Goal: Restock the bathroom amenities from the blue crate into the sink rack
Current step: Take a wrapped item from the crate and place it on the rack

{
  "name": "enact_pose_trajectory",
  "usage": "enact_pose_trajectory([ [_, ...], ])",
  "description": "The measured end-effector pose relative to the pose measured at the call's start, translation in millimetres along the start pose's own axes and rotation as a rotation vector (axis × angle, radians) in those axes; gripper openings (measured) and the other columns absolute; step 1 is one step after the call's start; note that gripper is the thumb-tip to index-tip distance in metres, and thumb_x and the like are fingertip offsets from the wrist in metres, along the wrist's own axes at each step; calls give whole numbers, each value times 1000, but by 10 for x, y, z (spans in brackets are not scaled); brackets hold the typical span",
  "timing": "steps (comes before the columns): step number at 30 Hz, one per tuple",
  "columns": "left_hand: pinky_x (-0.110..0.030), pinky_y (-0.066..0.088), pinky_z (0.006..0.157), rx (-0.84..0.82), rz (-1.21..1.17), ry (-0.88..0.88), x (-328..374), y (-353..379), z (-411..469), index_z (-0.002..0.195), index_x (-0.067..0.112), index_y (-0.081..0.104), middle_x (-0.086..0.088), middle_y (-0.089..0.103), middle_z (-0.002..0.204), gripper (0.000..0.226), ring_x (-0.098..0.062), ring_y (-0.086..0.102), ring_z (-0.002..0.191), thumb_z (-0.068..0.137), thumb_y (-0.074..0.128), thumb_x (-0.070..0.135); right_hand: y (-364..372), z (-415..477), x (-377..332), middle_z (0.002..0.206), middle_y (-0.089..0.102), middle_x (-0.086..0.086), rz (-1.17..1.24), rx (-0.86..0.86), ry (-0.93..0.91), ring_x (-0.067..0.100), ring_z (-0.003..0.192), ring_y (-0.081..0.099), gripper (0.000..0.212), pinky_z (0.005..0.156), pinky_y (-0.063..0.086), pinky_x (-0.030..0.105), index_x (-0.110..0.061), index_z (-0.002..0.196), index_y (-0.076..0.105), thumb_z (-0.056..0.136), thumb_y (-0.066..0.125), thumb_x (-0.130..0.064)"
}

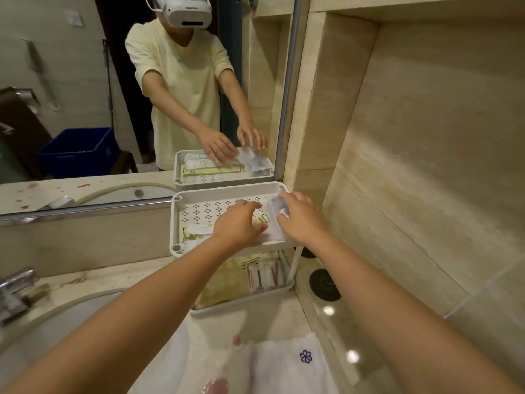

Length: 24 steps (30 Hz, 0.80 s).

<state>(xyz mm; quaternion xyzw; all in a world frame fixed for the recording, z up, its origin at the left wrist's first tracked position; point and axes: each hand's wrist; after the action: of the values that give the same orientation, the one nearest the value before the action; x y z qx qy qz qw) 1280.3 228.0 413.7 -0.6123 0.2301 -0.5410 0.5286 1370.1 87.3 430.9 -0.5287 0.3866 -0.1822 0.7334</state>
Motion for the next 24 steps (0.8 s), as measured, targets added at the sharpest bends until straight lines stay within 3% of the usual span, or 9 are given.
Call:
enact_pose_trajectory([
  [6,-41,49,93,96,27,-44,-283,-350,-329,139,25,46,1,51,137,56,-18,52,123,89,64,42,46,-83,-476,151,38,0,2,-36,-138,23,139,31,58,110,33,39,-21,148,36,92,51,-24],
  [15,-36,48,95,203,141,-170,-929,-932,-1217,139,23,47,1,52,137,60,-18,52,122,86,68,42,349,-396,-1478,143,45,0,-26,-85,-310,22,130,42,57,97,43,38,-25,143,42,88,57,-28],
  [24,-38,47,96,180,269,-438,-1628,-1430,-2665,140,23,44,1,51,137,66,-19,50,124,84,70,46,789,-1121,-2695,142,48,1,-118,-252,-534,24,130,45,65,100,42,38,-26,143,43,82,63,-35],
])
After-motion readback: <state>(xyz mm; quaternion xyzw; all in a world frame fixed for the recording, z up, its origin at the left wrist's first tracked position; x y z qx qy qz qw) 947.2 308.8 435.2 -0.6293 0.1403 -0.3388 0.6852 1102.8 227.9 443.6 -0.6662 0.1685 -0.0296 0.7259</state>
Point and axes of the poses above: each hand's wrist, its own z-axis towards the middle knuckle, its own y-axis out of the palm, x = y × z
